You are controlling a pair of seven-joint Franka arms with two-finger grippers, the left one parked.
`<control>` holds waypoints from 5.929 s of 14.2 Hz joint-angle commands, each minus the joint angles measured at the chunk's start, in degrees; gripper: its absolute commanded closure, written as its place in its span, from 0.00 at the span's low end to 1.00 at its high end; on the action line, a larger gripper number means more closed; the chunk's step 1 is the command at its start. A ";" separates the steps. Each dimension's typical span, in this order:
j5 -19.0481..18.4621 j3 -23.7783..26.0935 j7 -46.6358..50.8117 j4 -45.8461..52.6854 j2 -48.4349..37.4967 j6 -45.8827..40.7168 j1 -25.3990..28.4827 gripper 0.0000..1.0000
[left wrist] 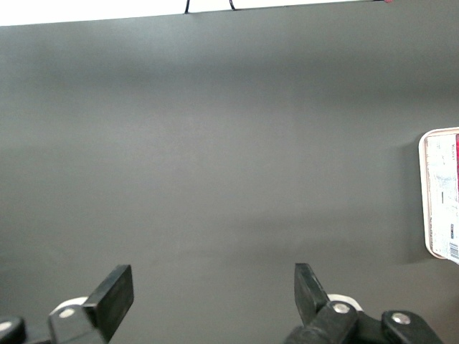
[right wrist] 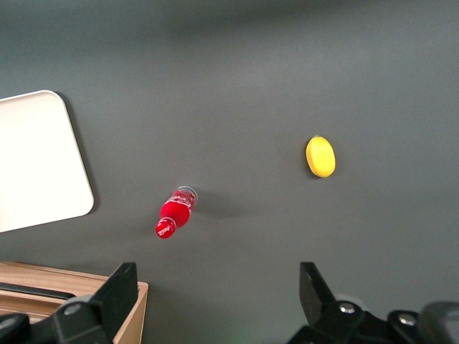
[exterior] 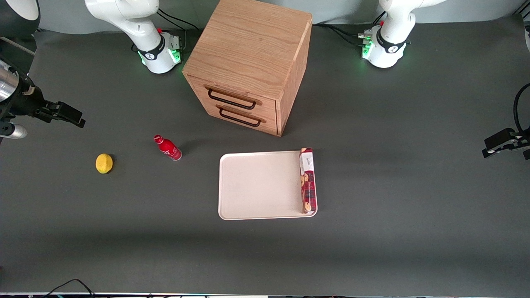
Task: Place coke bottle on tray
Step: 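Move the right gripper down over the red Coca-Cola bottle and close on it, then lift the bottle with the right gripper off the table, then carry the bottle with the right gripper over the white tray and lower it, then open the right gripper to release the bottle and withdraw the arm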
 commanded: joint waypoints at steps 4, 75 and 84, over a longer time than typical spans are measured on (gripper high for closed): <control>1.15 0.64 -0.23 0.59 1.71 -1.31 0.97 0.00; 1.24 9.96 32.39 24.75 43.56 18.92 17.49 0.00; 0.80 9.87 16.85 22.74 16.34 -7.87 2.57 0.00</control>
